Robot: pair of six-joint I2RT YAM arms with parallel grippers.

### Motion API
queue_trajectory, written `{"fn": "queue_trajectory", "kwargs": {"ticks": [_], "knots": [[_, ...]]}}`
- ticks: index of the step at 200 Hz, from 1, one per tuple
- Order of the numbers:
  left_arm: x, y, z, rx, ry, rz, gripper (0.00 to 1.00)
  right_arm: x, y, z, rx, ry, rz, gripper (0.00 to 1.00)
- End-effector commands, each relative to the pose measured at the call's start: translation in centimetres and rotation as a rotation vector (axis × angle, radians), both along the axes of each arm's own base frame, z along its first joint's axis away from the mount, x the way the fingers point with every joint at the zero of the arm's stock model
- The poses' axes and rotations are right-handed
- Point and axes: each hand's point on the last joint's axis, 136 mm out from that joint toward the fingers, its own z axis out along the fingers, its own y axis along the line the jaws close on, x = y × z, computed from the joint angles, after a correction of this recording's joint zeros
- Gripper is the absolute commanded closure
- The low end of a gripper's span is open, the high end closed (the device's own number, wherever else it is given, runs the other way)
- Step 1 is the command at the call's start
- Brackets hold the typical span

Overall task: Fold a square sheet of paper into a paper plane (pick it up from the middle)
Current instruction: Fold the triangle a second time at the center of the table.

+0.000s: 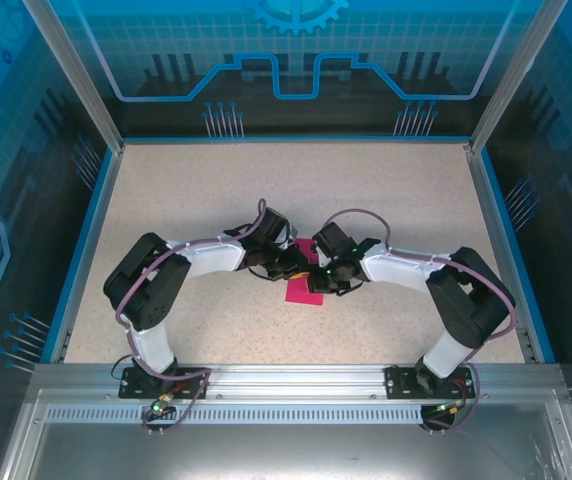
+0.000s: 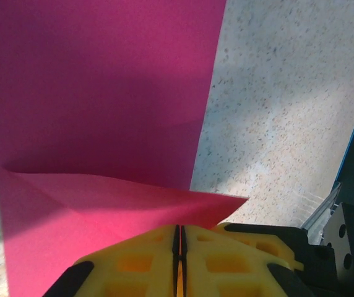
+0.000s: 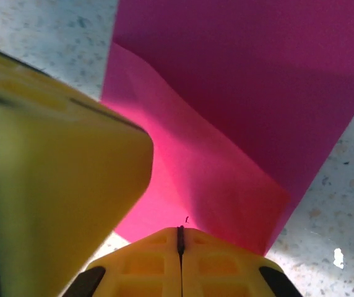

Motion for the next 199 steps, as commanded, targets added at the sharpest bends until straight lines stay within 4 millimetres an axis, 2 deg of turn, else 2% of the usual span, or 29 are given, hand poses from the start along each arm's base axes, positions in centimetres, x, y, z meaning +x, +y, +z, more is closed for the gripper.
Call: {"fn": "queue_trajectory", "kwargs": {"ticks": [1,49,110,156,185,189,199], "knots": [[-0.3,-0.6,-0.9,-0.022,0.029,-0.011,0.89,0.4,-0.2,-0.4,-0.053,-0.001,-0.014,0.95],[-0.7,-0.8,-2.1,-0.014,0.041,-0.038,0.91,0.0,-0.8,-1.7,-0.091,0.03,-0.013,0.96],[-1.4,-0.5,-4.2,-0.013,-0.034,-0.077,0.91,-1.1,-1.7,-3.1,-0.142,0.085,-0.009,0.96],[-0.7,2.4,-6.2,0.127,-0.097,-0.026,0.91,-2.4,-3.5,-4.4,-0.225,0.127,0.002,0.97],[0.5,3.7,-5.7,0.172,-0.129,0.009,0.91,-3.6,-5.5,-5.4,-0.315,0.152,0.024,0.97],[0.8,3.9,-5.6,0.175,-0.134,0.015,0.91,-4.4,-6.4,-6.0,-0.34,0.172,0.029,0.97],[1.4,4.2,-5.4,0.182,-0.138,0.023,0.91,-4.9,-7.1,-6.4,-0.364,0.183,0.038,0.97]]}}
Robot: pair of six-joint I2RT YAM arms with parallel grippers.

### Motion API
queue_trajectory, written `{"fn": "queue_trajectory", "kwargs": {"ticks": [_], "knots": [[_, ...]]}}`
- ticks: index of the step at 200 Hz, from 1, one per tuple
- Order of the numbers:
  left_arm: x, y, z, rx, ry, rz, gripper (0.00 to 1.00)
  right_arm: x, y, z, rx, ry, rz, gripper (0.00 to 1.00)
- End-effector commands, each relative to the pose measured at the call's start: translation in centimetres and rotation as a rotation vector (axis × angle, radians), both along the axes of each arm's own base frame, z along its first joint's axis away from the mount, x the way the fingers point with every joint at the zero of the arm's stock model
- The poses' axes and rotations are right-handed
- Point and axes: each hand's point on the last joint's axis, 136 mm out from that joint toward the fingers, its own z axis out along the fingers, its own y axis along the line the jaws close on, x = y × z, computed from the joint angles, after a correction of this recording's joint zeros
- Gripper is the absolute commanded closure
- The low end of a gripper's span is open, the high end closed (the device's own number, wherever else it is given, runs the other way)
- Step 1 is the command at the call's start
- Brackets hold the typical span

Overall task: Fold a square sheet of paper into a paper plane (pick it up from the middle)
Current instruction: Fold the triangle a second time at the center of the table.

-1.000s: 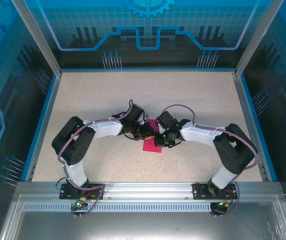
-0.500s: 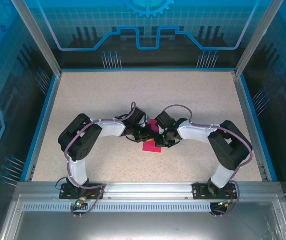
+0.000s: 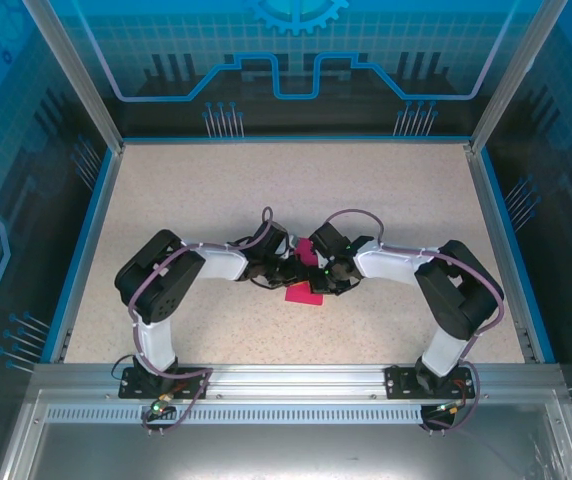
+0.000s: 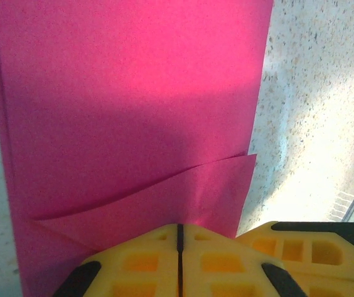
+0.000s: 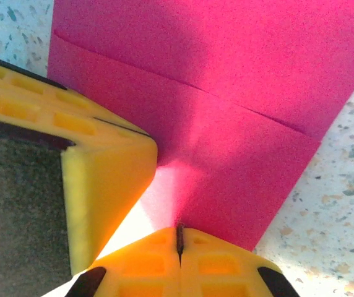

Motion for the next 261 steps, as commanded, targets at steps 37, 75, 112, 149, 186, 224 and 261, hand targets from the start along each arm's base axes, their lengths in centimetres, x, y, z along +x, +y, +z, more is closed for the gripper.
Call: {"fn": "queue_trajectory", "kwargs": {"ticks": [37,75,112,149,186,224,261], "knots": [[3.6,5.9,-2.1,0.188,-0.044,0.121,0.91,-6.1,-7.7,-5.4,-0.312,0.187,0.038,0.98],[5.6,8.0,-1.4,0.192,-0.051,0.178,0.91,-5.3,-6.5,-4.6,-0.265,0.165,0.035,0.97],[7.4,7.7,2.7,0.174,-0.116,0.164,0.89,-1.9,-2.1,-0.4,-0.099,0.069,0.022,0.92],[7.3,7.5,6.2,0.13,-0.133,0.187,0.77,2.4,0.3,6.2,0.085,-0.093,-0.069,0.7],[5.6,7.8,7.2,0.085,-0.078,0.237,0.53,4.3,-1.5,6.5,0.145,-0.126,-0.117,0.53],[3.8,6.6,7.1,-0.01,0.004,0.267,0.28,4.4,-1.7,4.7,0.146,-0.065,-0.012,0.47],[2.7,4.9,7.3,-0.067,0.044,0.247,0.15,4.3,-1.0,3.7,0.159,-0.037,0.06,0.48]]}}
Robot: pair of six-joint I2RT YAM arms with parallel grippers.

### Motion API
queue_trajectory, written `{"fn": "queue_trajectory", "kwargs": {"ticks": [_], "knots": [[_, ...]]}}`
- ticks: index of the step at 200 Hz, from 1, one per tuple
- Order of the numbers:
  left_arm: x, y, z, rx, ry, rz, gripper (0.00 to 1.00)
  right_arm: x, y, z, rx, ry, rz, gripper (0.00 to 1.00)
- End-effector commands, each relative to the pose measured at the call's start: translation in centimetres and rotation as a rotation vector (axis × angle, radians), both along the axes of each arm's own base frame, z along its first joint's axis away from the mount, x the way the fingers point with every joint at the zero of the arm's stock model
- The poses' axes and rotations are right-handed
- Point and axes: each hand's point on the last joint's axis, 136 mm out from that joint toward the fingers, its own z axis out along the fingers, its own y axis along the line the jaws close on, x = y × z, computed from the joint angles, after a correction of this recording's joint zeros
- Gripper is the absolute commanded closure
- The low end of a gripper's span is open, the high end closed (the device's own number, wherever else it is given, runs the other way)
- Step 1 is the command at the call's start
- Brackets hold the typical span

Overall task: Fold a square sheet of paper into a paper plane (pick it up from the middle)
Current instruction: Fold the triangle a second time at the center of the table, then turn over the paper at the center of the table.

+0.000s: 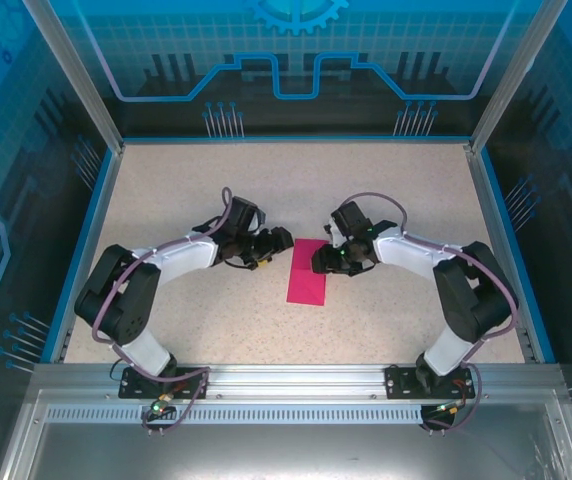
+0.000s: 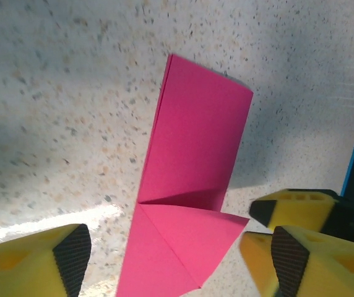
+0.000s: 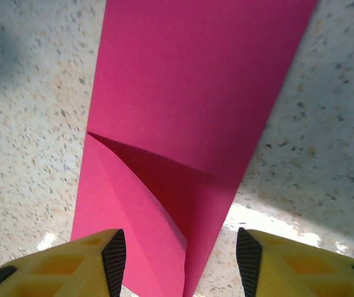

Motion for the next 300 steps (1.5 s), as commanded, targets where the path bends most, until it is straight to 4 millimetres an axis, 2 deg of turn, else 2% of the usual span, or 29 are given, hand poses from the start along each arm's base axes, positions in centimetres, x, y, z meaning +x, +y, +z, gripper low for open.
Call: {"fn": "queue_trajectory", "kwargs": {"ticks": [1,23,47,84,121,176,249,272,300], "knots": [[-0.8,-1.6,1.1,-0.086,0.021,-0.014,0.15,0.1,1.0,0.2,0.037,0.014,0.086,0.48],[-1.3,-2.4,0.8,-0.11,0.039,-0.033,0.12,-0.3,2.0,-0.4,0.08,0.043,0.132,0.52],[-1.9,-3.3,0.3,-0.147,0.067,-0.058,0.11,-0.3,2.4,-0.9,0.098,0.052,0.143,0.66],[-2.8,-4.3,-0.5,-0.182,0.095,-0.104,0.11,0.3,1.5,-0.8,0.096,0.024,0.102,0.88],[-3.4,-5.1,-1.3,-0.195,0.11,-0.148,0.16,0.6,0.6,-0.6,0.123,0.013,0.061,0.93],[-3.4,-6.7,-2.0,-0.209,0.118,-0.2,0.35,0.7,0.1,-0.5,0.131,0.017,0.036,0.93],[-2.6,-7.3,-3.1,-0.195,0.124,-0.219,0.55,0.6,-0.4,-0.3,0.14,0.026,0.008,0.91],[-2.5,-7.5,-3.4,-0.189,0.119,-0.232,0.61,0.9,-0.7,0.8,0.16,0.016,-0.021,0.82],[-2.2,-7.6,-3.5,-0.185,0.095,-0.249,0.68,1.7,-2.2,2.9,0.169,-0.032,-0.1,0.58]]}}
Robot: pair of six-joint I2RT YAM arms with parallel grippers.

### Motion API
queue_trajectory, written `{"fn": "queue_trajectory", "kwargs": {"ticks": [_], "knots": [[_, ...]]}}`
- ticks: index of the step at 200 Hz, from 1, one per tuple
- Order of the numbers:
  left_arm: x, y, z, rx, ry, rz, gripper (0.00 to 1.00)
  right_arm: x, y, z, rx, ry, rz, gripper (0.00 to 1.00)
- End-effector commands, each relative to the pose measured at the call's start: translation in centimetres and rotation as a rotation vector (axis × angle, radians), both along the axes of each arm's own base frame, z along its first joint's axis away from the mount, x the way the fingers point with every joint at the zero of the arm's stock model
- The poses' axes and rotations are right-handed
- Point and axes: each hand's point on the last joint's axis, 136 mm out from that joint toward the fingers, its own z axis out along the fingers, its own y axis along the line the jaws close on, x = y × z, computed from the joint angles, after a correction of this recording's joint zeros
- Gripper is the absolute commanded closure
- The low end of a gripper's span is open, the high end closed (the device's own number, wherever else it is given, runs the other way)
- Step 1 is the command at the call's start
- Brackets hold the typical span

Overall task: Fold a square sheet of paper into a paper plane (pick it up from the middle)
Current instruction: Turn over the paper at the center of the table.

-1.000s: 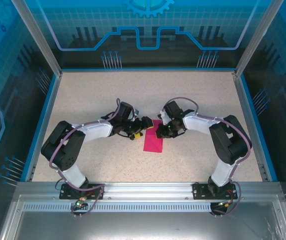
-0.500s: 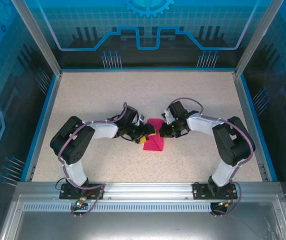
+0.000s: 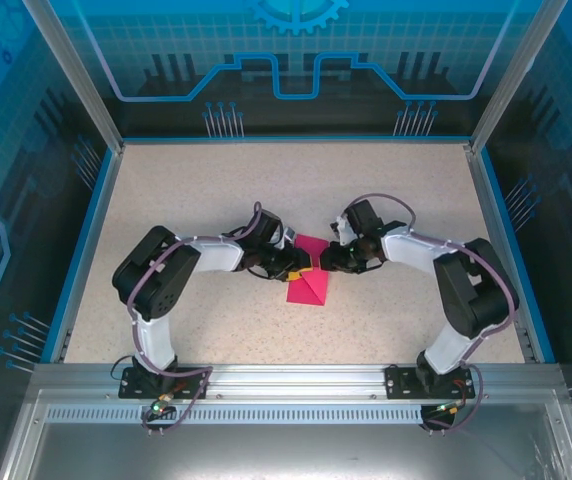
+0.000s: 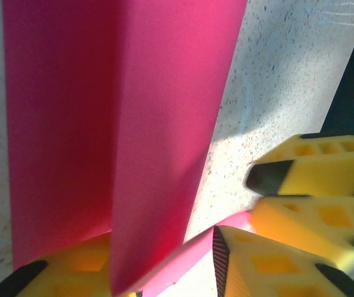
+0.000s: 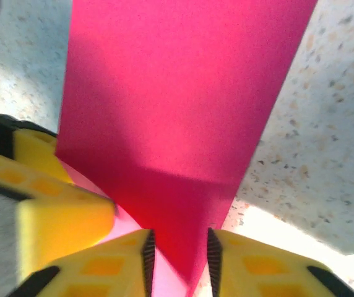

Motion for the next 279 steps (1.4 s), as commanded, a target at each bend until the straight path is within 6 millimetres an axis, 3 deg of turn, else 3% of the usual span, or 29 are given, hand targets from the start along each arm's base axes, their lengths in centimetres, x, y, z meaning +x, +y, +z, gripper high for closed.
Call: {"fn": "queue_trajectory", "kwargs": {"ticks": [1,32,67,91,140,165,186,211,244,279], "knots": [[0.3,-0.8,0.5,-0.023,-0.044,-0.052,0.68,0.6,-1.4,2.5,0.029,-0.036,-0.078,0.57],[0.5,-0.8,0.6,-0.012,-0.077,-0.075,0.81,1.0,-3.8,4.9,-0.007,-0.107,-0.164,0.38],[0.7,-0.3,1.5,0.033,-0.129,-0.096,0.92,1.0,-5.7,7.4,-0.034,-0.182,-0.228,0.28],[0.8,0.6,3.3,0.1,-0.18,-0.118,0.94,0.7,-6.7,8.9,-0.056,-0.227,-0.256,0.22],[1.1,5.6,9.7,0.434,-0.319,-0.153,0.94,0.1,-9.0,11.6,-0.114,-0.317,-0.326,0.09],[1.7,8.7,13.1,0.622,-0.398,-0.143,0.94,-0.2,-10.0,12.1,-0.145,-0.339,-0.357,0.05],[2.4,11.0,14.8,0.801,-0.461,-0.142,0.94,-0.3,-10.6,12.2,-0.164,-0.34,-0.374,0.02],[3.7,13.4,14.3,1.024,-0.495,-0.131,0.94,-0.4,-10.9,11.9,-0.179,-0.331,-0.387,0.01],[5.2,15.8,11.6,1.388,-0.488,-0.14,0.95,-0.6,-12.1,11.1,-0.224,-0.306,-0.432,0.01],[6.0,14.3,7.1,1.548,-0.479,-0.219,0.95,-0.8,-13.3,11.0,-0.247,-0.291,-0.473,0.02]]}}
